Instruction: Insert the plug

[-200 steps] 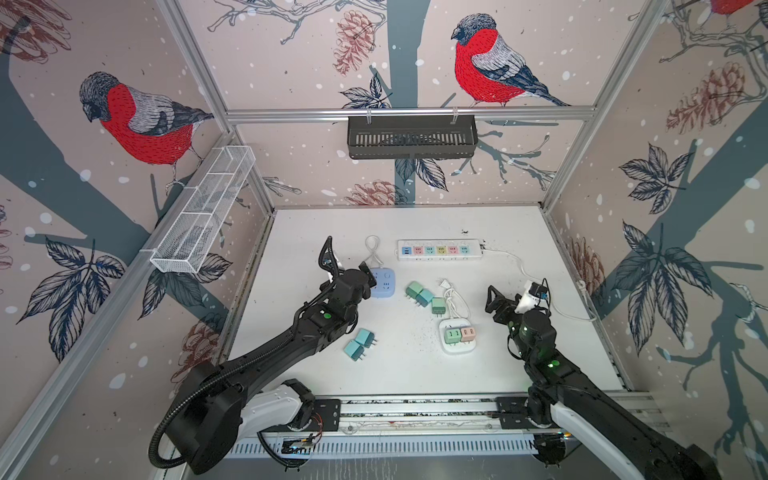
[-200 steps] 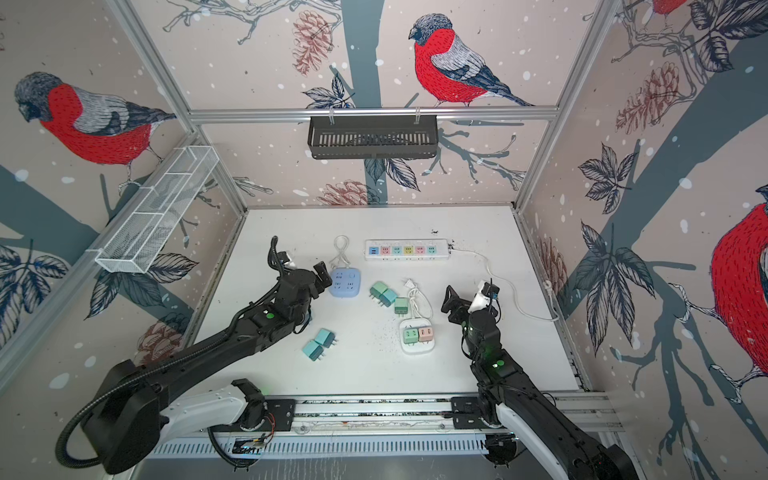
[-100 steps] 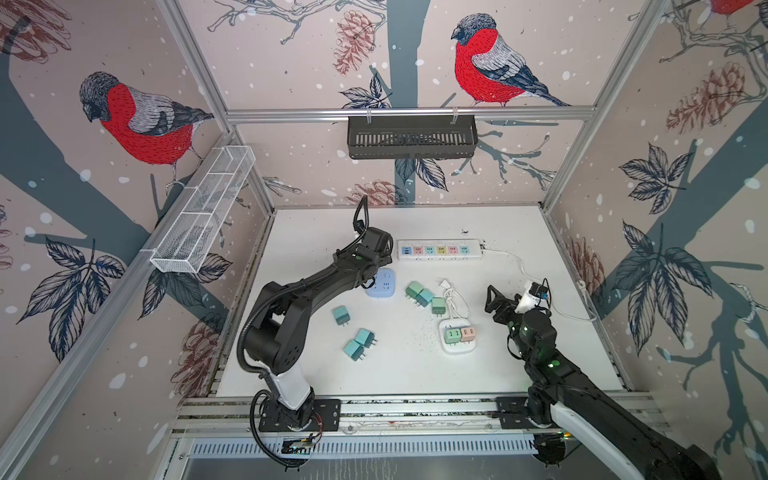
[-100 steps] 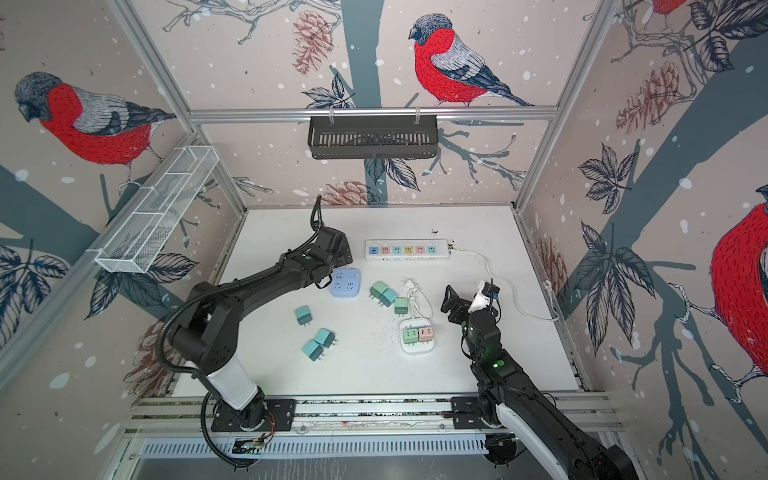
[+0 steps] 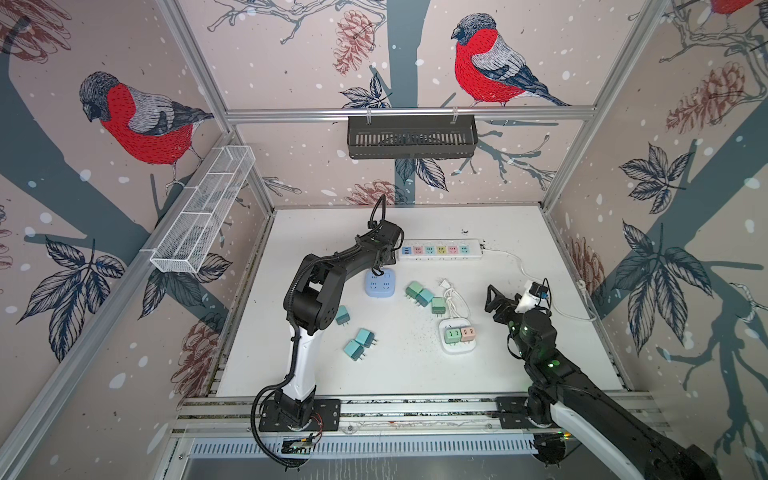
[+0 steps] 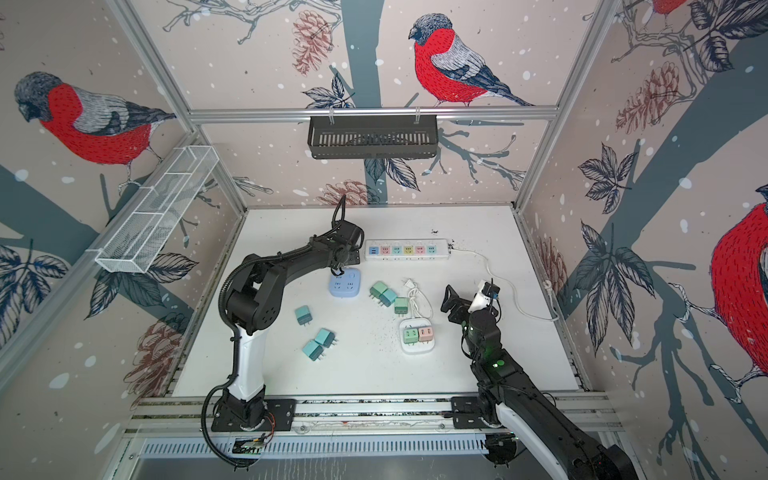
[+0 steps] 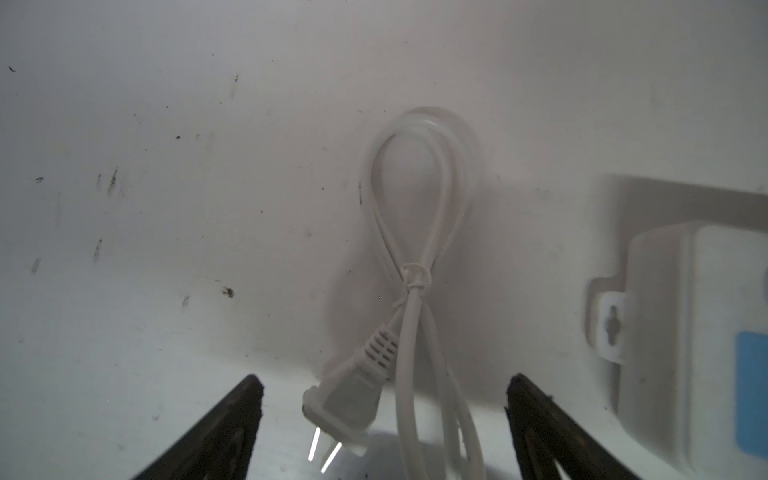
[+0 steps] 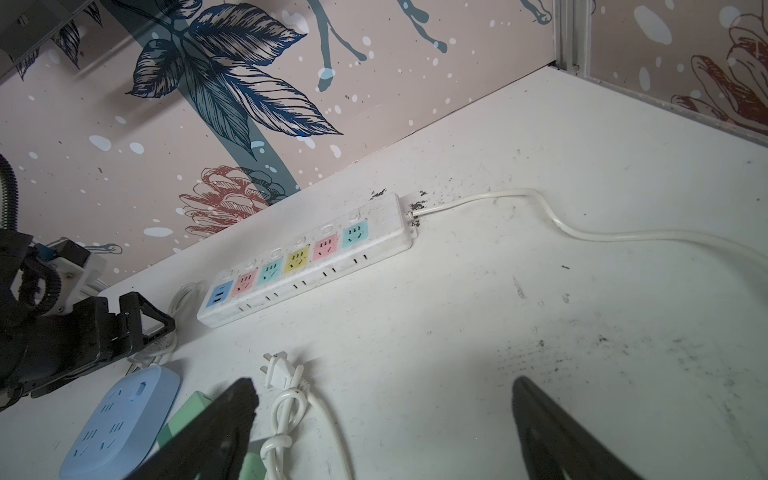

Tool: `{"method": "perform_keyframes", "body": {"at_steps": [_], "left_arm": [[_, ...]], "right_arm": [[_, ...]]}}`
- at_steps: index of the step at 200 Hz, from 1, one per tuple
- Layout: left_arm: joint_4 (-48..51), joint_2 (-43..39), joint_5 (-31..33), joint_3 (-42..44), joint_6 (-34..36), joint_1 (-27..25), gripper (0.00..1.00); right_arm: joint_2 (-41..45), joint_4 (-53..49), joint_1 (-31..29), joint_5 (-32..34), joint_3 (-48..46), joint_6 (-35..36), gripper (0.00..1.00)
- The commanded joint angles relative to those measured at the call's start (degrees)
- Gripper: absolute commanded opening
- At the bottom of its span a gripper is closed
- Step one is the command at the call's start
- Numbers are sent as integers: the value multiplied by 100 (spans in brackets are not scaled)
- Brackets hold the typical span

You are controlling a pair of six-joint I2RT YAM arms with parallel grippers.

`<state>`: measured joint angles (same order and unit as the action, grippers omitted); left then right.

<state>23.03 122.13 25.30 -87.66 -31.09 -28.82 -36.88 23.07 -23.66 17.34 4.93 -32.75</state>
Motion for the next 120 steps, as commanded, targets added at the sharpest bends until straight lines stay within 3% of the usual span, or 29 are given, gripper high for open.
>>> {"method": "perform_keyframes", "body": {"at_steps": [1,48,120], "left_arm": [[27,138,49,-66,137,25,92],[37,500,-23,-333,283,91,79],[-69,630,-335,-272,261,206,38]], "right_arm": [[-2,173,-3,1,8,52,96],[6,172,0,-7,9,54,96],[-13,180,-2,-12,8,56,96]]}}
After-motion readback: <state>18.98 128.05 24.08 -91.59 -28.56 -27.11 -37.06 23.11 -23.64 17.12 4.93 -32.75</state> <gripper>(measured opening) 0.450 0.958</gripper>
